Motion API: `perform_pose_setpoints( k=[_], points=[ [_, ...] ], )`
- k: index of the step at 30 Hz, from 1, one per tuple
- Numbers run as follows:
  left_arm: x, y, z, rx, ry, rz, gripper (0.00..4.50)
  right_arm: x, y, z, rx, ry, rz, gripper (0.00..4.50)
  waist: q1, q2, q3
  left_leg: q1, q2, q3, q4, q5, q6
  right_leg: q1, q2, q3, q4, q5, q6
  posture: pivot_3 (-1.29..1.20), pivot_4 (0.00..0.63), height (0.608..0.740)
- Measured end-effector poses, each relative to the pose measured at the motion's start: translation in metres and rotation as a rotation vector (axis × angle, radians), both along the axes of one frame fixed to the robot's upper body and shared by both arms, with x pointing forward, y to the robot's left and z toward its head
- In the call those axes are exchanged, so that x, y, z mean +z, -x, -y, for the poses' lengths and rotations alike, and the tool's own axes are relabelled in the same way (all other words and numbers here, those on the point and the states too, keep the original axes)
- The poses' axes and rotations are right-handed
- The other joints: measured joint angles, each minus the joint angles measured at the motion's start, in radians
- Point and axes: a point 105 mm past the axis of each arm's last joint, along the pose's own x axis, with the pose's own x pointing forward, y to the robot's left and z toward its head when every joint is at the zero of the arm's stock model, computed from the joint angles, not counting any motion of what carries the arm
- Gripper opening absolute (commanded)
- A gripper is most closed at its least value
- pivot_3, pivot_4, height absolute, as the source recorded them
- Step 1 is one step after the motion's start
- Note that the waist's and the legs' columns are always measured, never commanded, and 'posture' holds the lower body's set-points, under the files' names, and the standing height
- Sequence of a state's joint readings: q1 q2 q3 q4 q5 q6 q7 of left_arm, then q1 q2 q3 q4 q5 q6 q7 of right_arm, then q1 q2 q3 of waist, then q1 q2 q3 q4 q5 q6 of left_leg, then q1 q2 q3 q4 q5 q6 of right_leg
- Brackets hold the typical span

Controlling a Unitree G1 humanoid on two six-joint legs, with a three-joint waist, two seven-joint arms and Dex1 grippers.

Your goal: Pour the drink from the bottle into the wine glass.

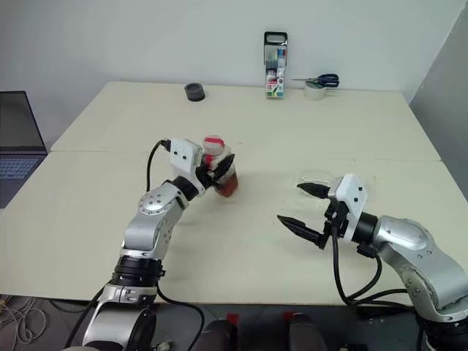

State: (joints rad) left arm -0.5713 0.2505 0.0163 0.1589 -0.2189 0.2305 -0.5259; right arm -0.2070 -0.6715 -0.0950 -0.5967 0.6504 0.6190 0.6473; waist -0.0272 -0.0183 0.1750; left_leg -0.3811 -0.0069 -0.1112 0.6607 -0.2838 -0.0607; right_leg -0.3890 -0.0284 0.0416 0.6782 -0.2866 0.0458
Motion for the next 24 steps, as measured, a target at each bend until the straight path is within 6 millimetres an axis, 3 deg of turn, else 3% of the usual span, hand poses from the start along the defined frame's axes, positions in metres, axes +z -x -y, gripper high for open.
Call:
perform_pose_setpoints(
  k=[5,9,13,21,24],
  points=[
    [0.019,0.01,0.025,-0.253,0.02,0.028,1.81,0.021,-0.005,0.006,-0.069,0.019,0.039,4.5,0.0,0.0,0.0,-0.001,0.0,0.0,0.0,0.0,0.0,0.0,0.0,0.0,-0.001,0.0,0.0,0.0,0.15,0.74],
    [0.018,0.018,0.042,-0.454,-0.039,0.012,1.81,0.037,-0.007,0.006,-0.108,0.022,0.059,4.5,-0.001,0.0,0.0,-0.001,0.0,0.0,0.0,0.0,0.0,0.0,0.0,0.0,-0.001,0.0,0.0,0.0,0.15,0.74],
    [0.02,0.028,0.064,-0.678,-0.1,-0.007,1.81,0.06,-0.01,-0.007,-0.14,-0.023,0.129,4.5,-0.002,0.0,0.0,-0.001,0.0,0.0,0.0,0.0,0.0,0.0,0.001,0.0,0.0,0.0,0.0,0.0,0.15,0.74],
    [0.008,0.037,0.082,-0.846,-0.118,-0.03,1.8,0.057,-0.016,-0.049,-0.095,-0.051,0.07,4.5,-0.006,0.001,0.001,-0.002,0.0,0.0,0.0,0.0,0.0,-0.002,0.001,0.0,0.0,0.0,0.0,0.0,0.15,0.74],
    [0.003,0.038,0.086,-0.87,-0.134,-0.036,1.8,0.057,-0.023,-0.055,-0.113,-0.054,0.065,4.5,-0.005,0.001,0.001,-0.002,0.0,0.0,0.0,0.0,0.0,-0.002,0.0,0.0,0.0,0.0,0.0,0.0,0.15,0.74]
  ],
)
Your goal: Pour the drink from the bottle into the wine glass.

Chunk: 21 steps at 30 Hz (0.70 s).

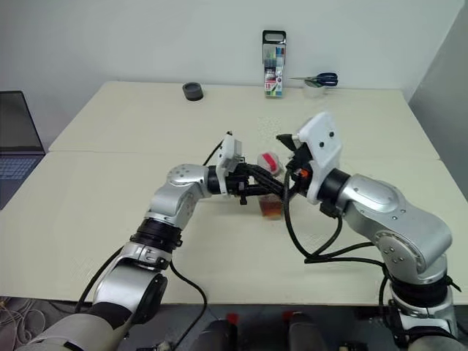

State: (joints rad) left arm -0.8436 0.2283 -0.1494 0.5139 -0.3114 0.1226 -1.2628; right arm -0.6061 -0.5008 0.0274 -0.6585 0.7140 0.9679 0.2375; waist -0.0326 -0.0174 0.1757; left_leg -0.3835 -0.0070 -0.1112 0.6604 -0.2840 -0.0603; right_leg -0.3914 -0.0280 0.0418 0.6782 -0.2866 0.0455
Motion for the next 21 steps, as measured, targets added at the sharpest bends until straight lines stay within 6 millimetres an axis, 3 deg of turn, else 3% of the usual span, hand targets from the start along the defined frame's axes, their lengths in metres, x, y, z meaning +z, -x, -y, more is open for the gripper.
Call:
perform_pose_setpoints(
  k=[13,16,21],
  points=[
    [0.006,-0.001,0.0,-0.013,-0.006,0.032,1.8,-0.013,-0.009,-0.002,-0.038,0.023,-0.04,4.5,0.0,0.0,0.0,-0.001,0.0,0.0,0.0,0.0,0.0,-0.002,0.0,0.0,0.001,0.0,0.0,0.0,0.15,0.74],
    [0.006,-0.001,0.0,-0.013,-0.006,0.032,1.8,-0.015,-0.01,-0.004,-0.044,0.011,-0.049,3.87,0.0,0.0,0.0,-0.002,0.0,0.0,0.0,0.0,0.0,-0.003,0.0,0.0,0.001,0.0,0.0,0.0,0.15,0.74],
    [0.006,-0.001,-0.001,-0.011,-0.009,0.033,1.8,-0.022,-0.012,-0.003,-0.063,0.003,-0.07,2.13,0.0,0.0,0.0,-0.002,0.0,0.0,0.0,0.0,0.0,-0.004,0.0,0.001,0.001,0.0,0.0,0.0,0.15,0.74]
  ],
)
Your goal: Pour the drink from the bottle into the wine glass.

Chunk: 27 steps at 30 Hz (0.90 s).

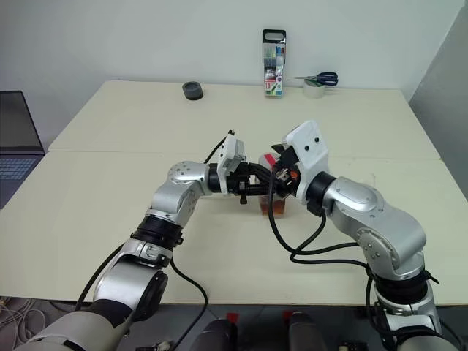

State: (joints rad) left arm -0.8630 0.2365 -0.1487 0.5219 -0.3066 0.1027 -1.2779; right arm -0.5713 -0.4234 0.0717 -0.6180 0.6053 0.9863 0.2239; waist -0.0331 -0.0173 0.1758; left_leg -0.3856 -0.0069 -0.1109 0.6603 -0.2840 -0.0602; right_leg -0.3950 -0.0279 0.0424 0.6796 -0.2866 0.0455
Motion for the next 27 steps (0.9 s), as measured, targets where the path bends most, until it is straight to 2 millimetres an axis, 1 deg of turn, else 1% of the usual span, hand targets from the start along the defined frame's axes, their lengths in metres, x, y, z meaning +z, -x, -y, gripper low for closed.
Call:
perform_pose_setpoints(
  k=[1,6,9,11,14,15,17,19,20,21,23,24,25,27],
  points=[
    [0.0,0.0,0.0,0.001,-0.001,0.0,1.8,0.0,0.0,0.0,0.0,-0.003,-0.001,1.87,0.0,0.0,0.0,0.0,0.0,0.0,0.0,0.0,0.0,0.0,0.0,0.0,0.0,0.0,0.0,0.0,0.15,0.74],
    [0.0,0.0,-0.001,0.001,-0.003,0.0,1.8,-0.001,0.0,-0.001,0.014,-0.003,0.001,1.88,0.0,0.0,0.0,0.0,0.0,0.0,0.0,0.0,0.0,0.0,0.0,0.0,0.0,0.0,0.0,0.0,0.15,0.74],
    [0.0,0.001,-0.002,-0.008,-0.009,0.002,1.8,-0.001,0.0,0.0,0.078,0.025,0.016,1.88,-0.001,0.0,0.0,0.0,0.0,0.0,0.0,0.0,0.0,0.0,0.0,0.0,0.0,0.0,0.0,0.0,0.15,0.74],
    [-0.002,0.004,-0.003,-0.026,-0.019,0.009,1.8,-0.002,-0.001,0.002,0.198,0.12,0.041,1.88,-0.001,0.002,0.001,0.0,-0.001,0.001,0.001,0.0,0.0,0.0,0.0,0.0,0.0,0.0,0.0,0.0,0.15,0.74],
    [-0.002,0.006,-0.005,-0.046,-0.048,0.042,1.8,0.003,-0.007,0.005,0.422,0.281,0.058,1.88,-0.007,0.001,0.004,0.001,0.001,0.001,0.0,0.0,0.0,0.0,0.002,0.0,0.0,0.0,0.0,0.0,0.15,0.74],
    [-0.002,0.007,-0.005,-0.05,-0.052,0.045,1.8,0.005,-0.011,0.006,0.48,0.307,0.049,1.88,-0.009,0.001,0.004,0.001,0.001,0.001,0.0,0.0,0.0,0.0,0.002,0.0,0.0,0.0,0.0,0.0,0.15,0.74],
    [-0.002,0.006,-0.006,-0.047,-0.057,0.043,1.8,0.005,-0.015,0.006,0.536,0.318,0.033,1.88,-0.013,0.001,0.004,0.001,0.002,0.0,-0.001,0.0,0.0,0.0,0.003,0.0,0.0,0.0,0.0,0.0,0.15,0.74],
    [-0.004,0.006,-0.006,-0.044,-0.067,0.041,1.8,0.003,-0.018,0.007,0.558,0.312,0.014,2.61,-0.016,0.001,0.004,-0.001,0.001,0.0,0.0,0.0,0.0,-0.001,0.002,0.0,0.0,0.0,0.0,0.0,0.15,0.74],
    [-0.004,0.006,-0.006,-0.045,-0.069,0.04,1.8,0.002,-0.019,0.009,0.549,0.32,0.009,2.86,-0.016,0.001,0.004,-0.003,0.001,0.0,0.0,0.0,0.0,-0.003,0.001,0.0,0.0,0.0,0.0,0.0,0.15,0.74],
    [-0.003,0.006,-0.006,-0.043,-0.067,0.04,1.8,-0.001,-0.021,0.011,0.534,0.318,-0.002,3.16,-0.016,0.001,0.004,-0.006,0.0,-0.001,0.001,0.0,0.0,-0.005,0.0,0.0,0.0,0.0,0.0,0.0,0.15,0.74],
    [-0.003,0.005,-0.006,-0.039,-0.062,0.04,1.8,-0.003,-0.024,0.018,0.491,0.292,-0.021,3.92,-0.015,0.001,0.004,-0.013,-0.001,-0.001,0.004,0.001,-0.002,-0.012,-0.002,0.0,0.002,0.0,0.0,0.0,0.15,0.74],
    [-0.003,0.005,-0.006,-0.034,-0.06,0.039,1.8,-0.004,-0.025,0.021,0.465,0.277,-0.028,4.31,-0.013,0.001,0.004,-0.014,-0.001,-0.001,0.004,0.002,-0.003,-0.012,-0.002,-0.001,0.002,0.0,0.0,0.0,0.15,0.74],
    [-0.002,0.004,-0.005,-0.025,-0.051,0.04,1.8,-0.001,-0.024,0.025,0.425,0.254,-0.028,4.47,-0.01,0.001,0.004,-0.014,-0.001,-0.001,0.004,0.002,-0.004,-0.012,-0.002,0.0,0.002,0.0,0.0,0.0,0.15,0.74],
    [0.0,0.001,-0.006,-0.004,-0.038,0.043,1.8,0.011,-0.016,0.033,0.352,0.197,0.003,4.5,-0.002,0.001,0.004,-0.014,-0.001,-0.001,0.003,0.002,-0.004,-0.013,-0.003,-0.001,0.002,0.0,0.0,0.0,0.15,0.74]
  ],
)
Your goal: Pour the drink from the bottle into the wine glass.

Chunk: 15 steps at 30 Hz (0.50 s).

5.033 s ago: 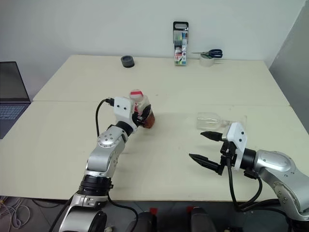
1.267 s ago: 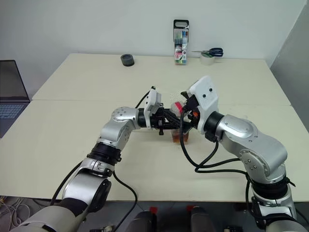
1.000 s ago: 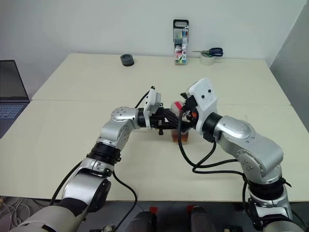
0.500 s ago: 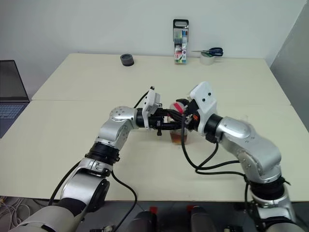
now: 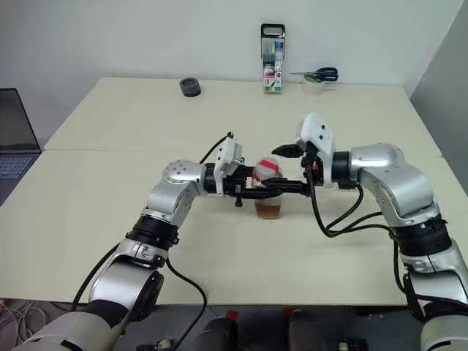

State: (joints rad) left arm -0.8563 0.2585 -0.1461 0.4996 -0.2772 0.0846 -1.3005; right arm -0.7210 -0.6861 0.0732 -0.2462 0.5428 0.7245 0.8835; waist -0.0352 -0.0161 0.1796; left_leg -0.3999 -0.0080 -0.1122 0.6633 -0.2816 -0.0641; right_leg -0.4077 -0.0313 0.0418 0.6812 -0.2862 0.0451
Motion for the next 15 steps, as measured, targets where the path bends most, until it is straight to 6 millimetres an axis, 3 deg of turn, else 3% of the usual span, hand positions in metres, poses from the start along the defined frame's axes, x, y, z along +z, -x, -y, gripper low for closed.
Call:
perform_pose_setpoints(
  k=[3,6,10,15],
  points=[
    [0.002,-0.002,0.001,0.022,0.02,0.001,1.8,0.014,0.02,0.001,-0.078,-0.087,0.062,4.5,0.004,0.0,0.0,0.0,0.0,0.0,-0.001,0.0,0.0,0.0,0.0,0.0,-0.001,0.0,0.0,0.0,0.15,0.74],
    [0.003,-0.002,0.004,0.025,0.03,0.0,1.8,0.001,0.034,-0.012,-0.117,-0.15,0.018,4.5,0.002,0.0,0.0,0.0,0.0,0.001,0.0,-0.001,0.001,0.0,0.001,0.0,0.0,0.0,0.0,0.0,0.15,0.74],
    [0.003,-0.004,0.005,0.036,0.037,-0.002,1.8,0.002,0.028,-0.021,-0.29,-0.212,0.083,4.5,0.0,0.001,0.0,0.002,0.001,0.001,0.0,-0.002,0.003,0.001,0.003,0.001,0.001,0.0,0.0,0.0,0.15,0.74],
    [0.008,-0.005,0.01,0.029,0.044,0.009,1.8,-0.015,0.022,-0.034,-0.46,-0.239,0.094,4.5,0.0,0.001,0.0,0.001,0.0,0.001,0.0,0.0,0.0,0.0,0.003,0.001,0.001,0.0,0.0,0.0,0.15,0.74]
  ],
)
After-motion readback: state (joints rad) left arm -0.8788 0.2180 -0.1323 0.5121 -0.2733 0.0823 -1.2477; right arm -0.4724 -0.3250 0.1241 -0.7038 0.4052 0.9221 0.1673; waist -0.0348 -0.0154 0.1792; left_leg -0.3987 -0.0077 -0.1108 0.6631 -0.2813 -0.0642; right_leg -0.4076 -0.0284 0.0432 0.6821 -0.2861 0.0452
